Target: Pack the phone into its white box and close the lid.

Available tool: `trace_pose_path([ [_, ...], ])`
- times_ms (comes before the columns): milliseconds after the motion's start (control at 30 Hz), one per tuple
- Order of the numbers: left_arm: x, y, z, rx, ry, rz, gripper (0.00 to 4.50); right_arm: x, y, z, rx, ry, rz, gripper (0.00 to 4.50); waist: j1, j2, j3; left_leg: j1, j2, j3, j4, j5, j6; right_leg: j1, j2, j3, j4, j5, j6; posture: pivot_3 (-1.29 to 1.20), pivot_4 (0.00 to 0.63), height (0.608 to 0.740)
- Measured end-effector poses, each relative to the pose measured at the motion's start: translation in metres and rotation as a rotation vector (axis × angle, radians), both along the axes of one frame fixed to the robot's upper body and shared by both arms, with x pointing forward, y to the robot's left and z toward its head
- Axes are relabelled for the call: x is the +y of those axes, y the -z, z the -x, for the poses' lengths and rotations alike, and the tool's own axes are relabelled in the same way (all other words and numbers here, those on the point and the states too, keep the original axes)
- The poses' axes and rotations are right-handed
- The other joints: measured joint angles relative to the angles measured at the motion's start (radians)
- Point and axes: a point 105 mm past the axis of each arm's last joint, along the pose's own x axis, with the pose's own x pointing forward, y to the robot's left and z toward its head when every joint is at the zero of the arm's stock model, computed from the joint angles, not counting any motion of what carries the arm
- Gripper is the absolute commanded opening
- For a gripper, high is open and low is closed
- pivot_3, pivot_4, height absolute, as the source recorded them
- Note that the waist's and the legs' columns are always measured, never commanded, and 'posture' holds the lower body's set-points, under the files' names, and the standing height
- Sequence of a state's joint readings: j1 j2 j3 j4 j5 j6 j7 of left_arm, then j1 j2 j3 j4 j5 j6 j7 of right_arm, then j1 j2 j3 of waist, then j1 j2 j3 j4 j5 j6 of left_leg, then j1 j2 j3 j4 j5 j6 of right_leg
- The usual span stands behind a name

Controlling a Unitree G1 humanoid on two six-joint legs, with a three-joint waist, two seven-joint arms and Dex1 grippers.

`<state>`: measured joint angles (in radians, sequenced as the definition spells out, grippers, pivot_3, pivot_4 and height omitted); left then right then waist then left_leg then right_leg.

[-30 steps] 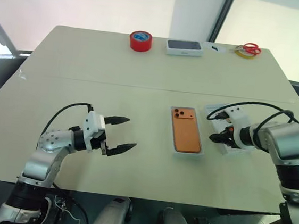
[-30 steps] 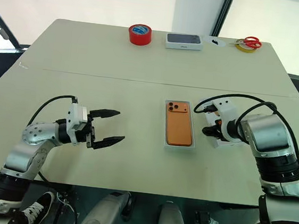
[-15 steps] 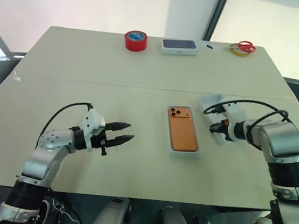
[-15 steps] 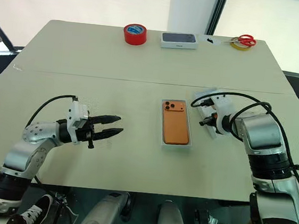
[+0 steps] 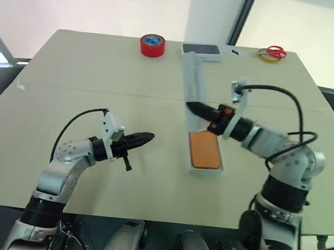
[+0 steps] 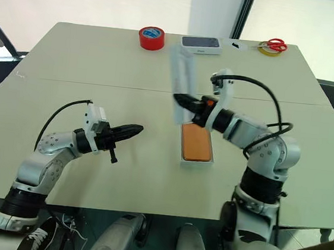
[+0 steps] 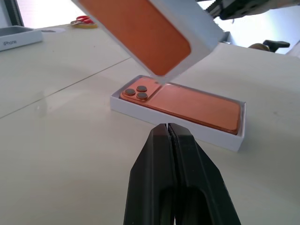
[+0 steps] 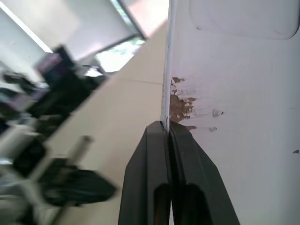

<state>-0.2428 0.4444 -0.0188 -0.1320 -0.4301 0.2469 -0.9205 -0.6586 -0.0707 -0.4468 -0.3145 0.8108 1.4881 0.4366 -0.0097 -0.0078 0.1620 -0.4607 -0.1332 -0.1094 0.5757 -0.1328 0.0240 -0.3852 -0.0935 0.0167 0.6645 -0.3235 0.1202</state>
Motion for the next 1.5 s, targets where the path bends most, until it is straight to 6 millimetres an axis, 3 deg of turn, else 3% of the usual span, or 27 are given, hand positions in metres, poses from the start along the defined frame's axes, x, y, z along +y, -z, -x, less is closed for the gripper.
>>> trace_pose_path([
  [100,-0.001,-0.004,-0.002,-0.013,-0.004,-0.003,0.05,0.012,0.023,0.023,0.127,-0.097,-0.056,0.0,0.0,0.0,0.0,0.0,-0.001,0.001,0.0,0.0,0.0,0.0,-0.001,0.001,0.0,0.0,0.0,0.0,0.15,0.74],
  [200,-0.001,-0.004,-0.002,-0.013,0.002,-0.003,0.05,0.012,0.044,0.04,0.227,-0.145,-0.079,0.0,-0.003,0.001,0.0,0.0,-0.001,0.002,-0.001,0.0,0.0,-0.001,-0.001,0.002,0.0,0.0,0.0,0.0,0.15,0.74],
  [333,-0.003,-0.004,0.0,-0.016,0.017,-0.005,0.05,0.014,0.045,0.05,0.273,-0.207,-0.087,0.0,-0.01,0.001,0.0,0.0,0.0,0.002,-0.002,0.0,0.0,-0.002,-0.001,0.003,0.0,0.0,-0.001,0.0,0.15,0.74],
  [500,-0.006,0.001,0.003,-0.002,0.025,-0.004,0.05,0.01,0.055,0.04,0.38,-0.176,-0.044,0.0,-0.009,0.001,0.0,0.0,0.0,0.002,-0.002,0.0,0.0,-0.002,-0.001,0.003,-0.001,-0.002,-0.003,0.0,0.15,0.74],
  [600,-0.023,0.011,0.008,0.009,0.062,-0.009,0.05,0.009,0.057,0.027,0.422,-0.132,-0.031,0.0,-0.004,0.001,0.0,0.0,0.0,0.003,-0.001,0.001,0.002,-0.001,-0.001,0.003,-0.001,-0.002,-0.004,0.0,0.15,0.74],
  [867,-0.037,0.023,0.001,0.024,0.051,0.003,0.05,-0.001,0.058,0.016,0.436,-0.081,-0.028,0.0,-0.002,0.0,-0.001,0.0,0.0,0.002,0.0,0.001,0.003,-0.001,-0.001,0.003,-0.001,-0.002,-0.003,0.0,0.15,0.74],
  [967,-0.044,0.022,-0.004,0.029,0.048,0.028,0.0,-0.004,0.057,0.012,0.427,-0.055,-0.042,0.86,-0.001,0.0,-0.001,0.0,0.0,0.002,0.0,0.001,0.003,-0.001,-0.001,0.003,-0.001,-0.001,-0.002,0.0,0.15,0.74],
  [1100,-0.056,0.021,-0.004,0.026,0.077,0.048,0.0,-0.015,0.064,0.003,0.434,0.02,0.0,2.88,-0.002,0.0,-0.001,-0.001,0.0,0.002,0.0,0.002,0.003,-0.001,-0.001,0.003,-0.001,0.0,-0.001,0.0,0.15,0.74],
  [1233,-0.071,0.021,-0.011,0.033,0.096,0.069,0.0,-0.034,0.062,-0.003,0.377,0.072,0.062,2.88,0.002,0.0,-0.001,-0.001,0.0,0.002,0.001,0.002,0.003,0.0,-0.001,0.002,-0.001,0.0,-0.001,0.0,0.15,0.74],
  [1367,-0.094,0.017,-0.018,0.028,0.119,0.102,0.0,-0.069,0.058,-0.01,0.32,0.173,0.132,2.88,0.004,-0.001,-0.001,-0.001,-0.001,0.002,0.002,0.001,0.004,0.002,-0.001,0.001,-0.003,0.0,0.0,0.0,0.15,0.74],
  [1500,-0.108,0.018,-0.019,0.037,0.135,0.115,0.0,-0.103,0.072,-0.005,0.307,0.251,0.272,2.88,-0.002,-0.001,-0.001,-0.002,0.0,0.002,0.002,0.001,0.004,0.003,-0.001,0.001,-0.003,0.0,0.0,0.0,0.15,0.74],
])
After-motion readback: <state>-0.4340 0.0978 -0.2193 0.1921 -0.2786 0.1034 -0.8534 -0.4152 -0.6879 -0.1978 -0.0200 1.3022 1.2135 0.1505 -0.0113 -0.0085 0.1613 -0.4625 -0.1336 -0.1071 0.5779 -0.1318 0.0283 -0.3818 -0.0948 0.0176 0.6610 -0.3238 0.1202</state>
